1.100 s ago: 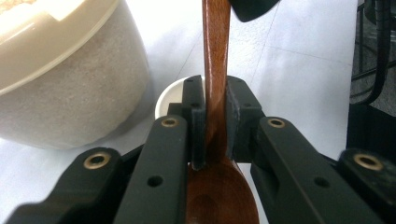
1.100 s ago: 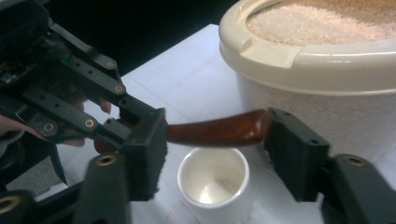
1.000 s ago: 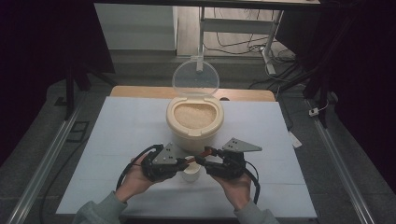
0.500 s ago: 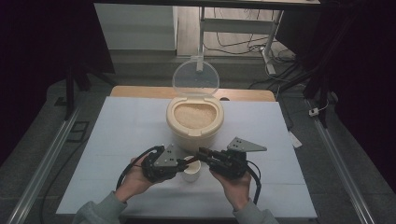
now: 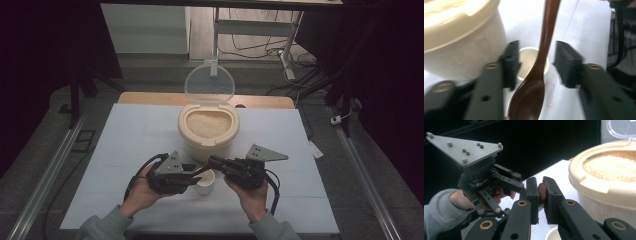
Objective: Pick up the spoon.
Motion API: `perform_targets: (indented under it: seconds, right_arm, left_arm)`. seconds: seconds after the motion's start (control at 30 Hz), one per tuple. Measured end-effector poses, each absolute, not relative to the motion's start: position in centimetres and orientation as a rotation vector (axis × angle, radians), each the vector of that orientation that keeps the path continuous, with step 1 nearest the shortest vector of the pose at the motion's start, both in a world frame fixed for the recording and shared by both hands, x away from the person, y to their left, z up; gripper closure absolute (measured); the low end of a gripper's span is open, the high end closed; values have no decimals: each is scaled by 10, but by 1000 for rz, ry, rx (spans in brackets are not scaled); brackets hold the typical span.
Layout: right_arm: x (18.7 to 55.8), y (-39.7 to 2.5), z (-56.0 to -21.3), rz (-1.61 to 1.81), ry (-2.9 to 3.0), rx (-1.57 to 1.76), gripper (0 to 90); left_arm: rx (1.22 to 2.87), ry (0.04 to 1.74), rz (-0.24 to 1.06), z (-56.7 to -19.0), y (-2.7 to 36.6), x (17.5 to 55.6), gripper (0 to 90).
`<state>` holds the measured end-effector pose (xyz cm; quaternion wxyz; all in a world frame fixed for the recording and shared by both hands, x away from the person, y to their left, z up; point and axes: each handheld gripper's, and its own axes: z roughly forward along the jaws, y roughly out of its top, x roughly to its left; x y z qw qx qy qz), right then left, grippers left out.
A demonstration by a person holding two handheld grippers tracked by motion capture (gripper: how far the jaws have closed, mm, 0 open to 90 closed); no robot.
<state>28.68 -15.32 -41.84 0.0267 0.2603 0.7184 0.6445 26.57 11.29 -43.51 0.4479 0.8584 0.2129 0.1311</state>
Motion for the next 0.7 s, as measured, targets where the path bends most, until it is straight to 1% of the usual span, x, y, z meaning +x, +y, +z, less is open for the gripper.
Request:
perform_targets:
  seconds: [0.07, 0.1, 0.13, 0.17, 0.2, 0.23, 0.43, 0.7]
  right_arm:
    - [289, -155, -417, 2005, 2207, 798, 828]
    - [290, -156, -416, 2007, 2203, 798, 827]
    - [291, -157, -416, 2005, 2195, 798, 828]
    - [292, -160, -415, 2022, 2173, 805, 827]
    - [292, -160, -415, 2022, 2173, 805, 827]
    - [293, -164, -414, 2039, 2159, 810, 828]
    - [293, -174, -411, 2046, 2121, 816, 827]
    - [292, -192, -407, 2048, 2068, 831, 827]
  left_arm:
    - [2095, 557, 317, -434, 119, 266, 398]
    - [2088, 574, 314, -433, 121, 266, 336]
    - [2078, 590, 310, -433, 124, 266, 336]
    - [2070, 607, 304, -433, 127, 267, 301]
    - [2067, 623, 302, -434, 131, 267, 301]
    - [2063, 637, 301, -434, 134, 267, 278]
    - [2055, 722, 293, -441, 156, 265, 254]
    - [2037, 869, 306, -465, 197, 257, 239]
